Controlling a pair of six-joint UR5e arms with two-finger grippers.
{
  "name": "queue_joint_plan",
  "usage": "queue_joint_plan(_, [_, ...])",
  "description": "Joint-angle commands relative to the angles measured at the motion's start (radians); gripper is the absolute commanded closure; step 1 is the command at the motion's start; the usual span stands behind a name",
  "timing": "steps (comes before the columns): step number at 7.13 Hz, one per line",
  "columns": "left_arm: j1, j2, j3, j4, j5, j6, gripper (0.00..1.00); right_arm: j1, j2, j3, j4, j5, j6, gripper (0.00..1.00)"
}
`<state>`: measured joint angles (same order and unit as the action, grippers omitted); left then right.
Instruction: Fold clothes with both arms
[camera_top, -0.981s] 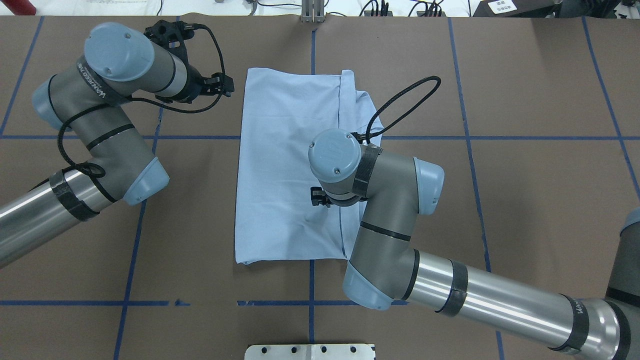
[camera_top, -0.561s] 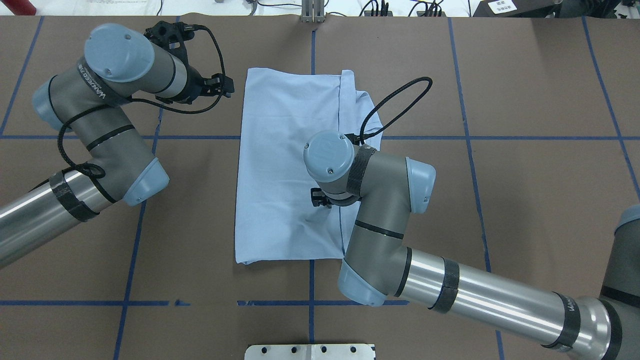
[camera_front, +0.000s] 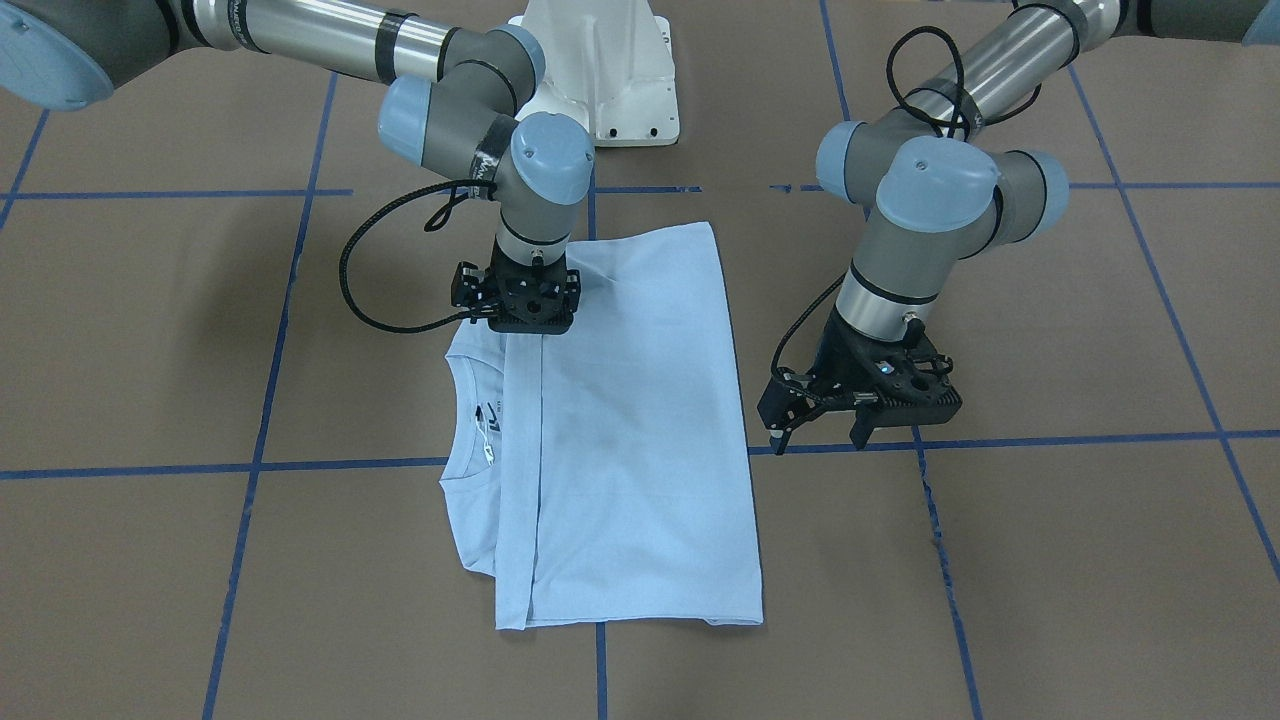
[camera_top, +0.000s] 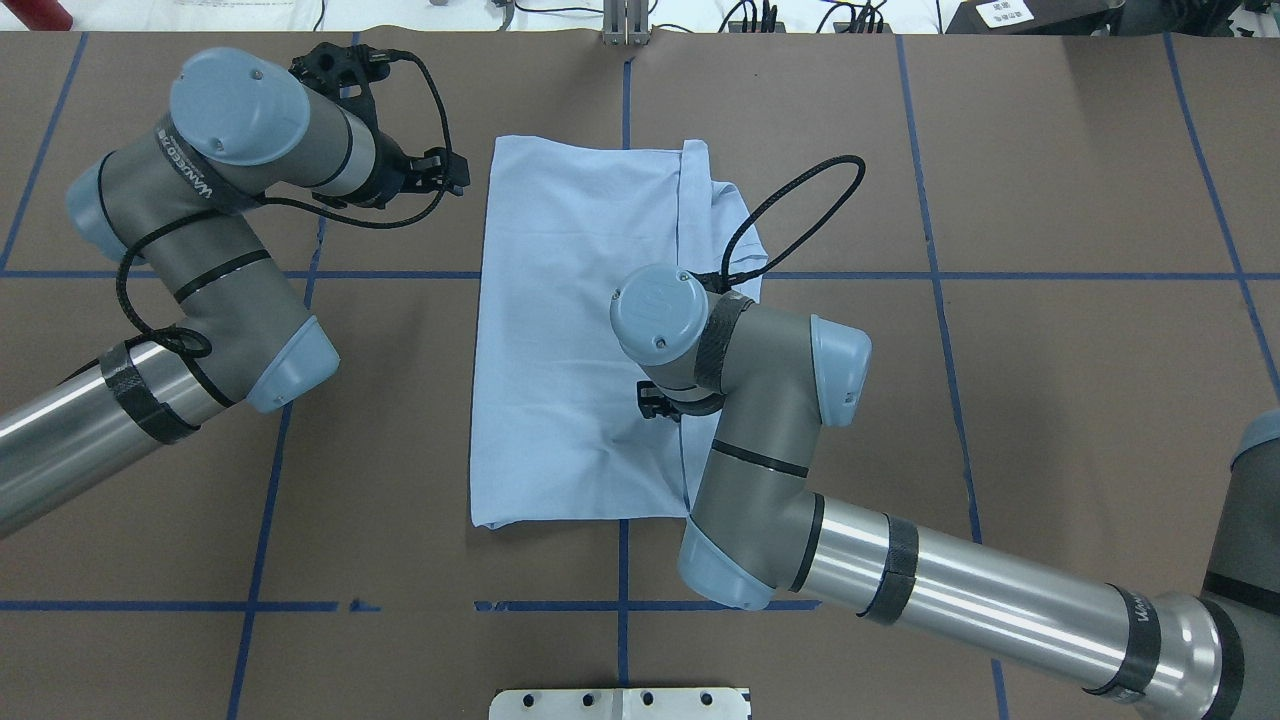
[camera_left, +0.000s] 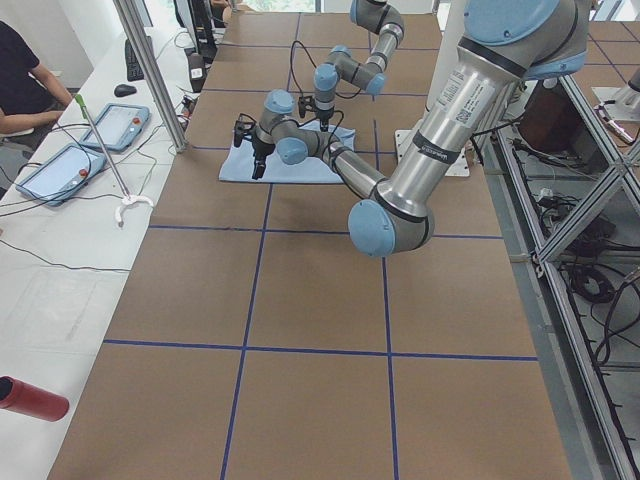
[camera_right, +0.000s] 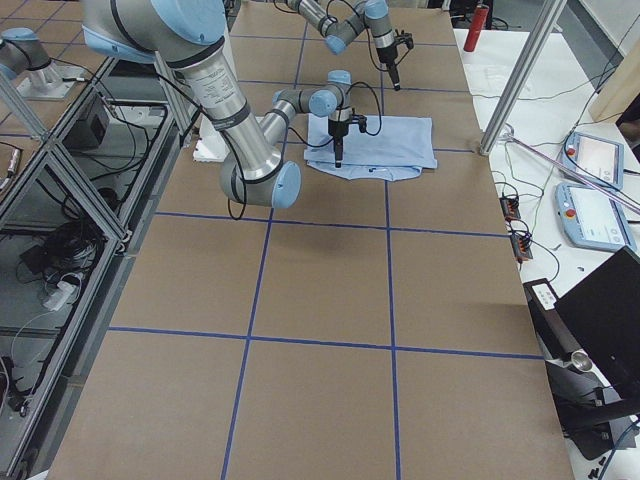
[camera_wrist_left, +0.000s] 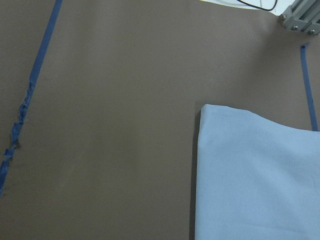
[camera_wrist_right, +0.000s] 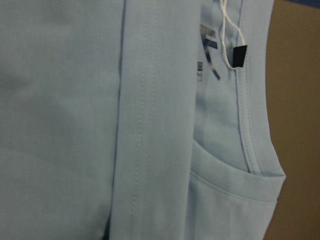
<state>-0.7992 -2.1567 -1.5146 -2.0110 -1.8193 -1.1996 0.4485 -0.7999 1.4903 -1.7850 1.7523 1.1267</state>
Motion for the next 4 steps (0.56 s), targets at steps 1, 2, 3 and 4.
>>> queue_joint_plan(1, [0.000,-0.002,0.001,0.000,0.000,-0.002,0.00,0.007,0.002,0.002,-0.054,-0.001,-0.028,0.00])
queue_joint_plan(2, [0.000,-0.002,0.001,0.000,0.000,-0.003,0.00,0.021,0.005,0.008,-0.086,-0.001,-0.056,0.00])
queue_joint_plan(3, [0.009,-0.002,0.001,-0.002,0.000,-0.008,0.00,0.033,0.005,0.011,-0.111,-0.001,-0.076,0.00])
queue_joint_plan(4, [0.012,-0.002,0.004,-0.002,0.000,-0.009,0.00,0.050,0.005,0.015,-0.129,0.001,-0.099,0.00])
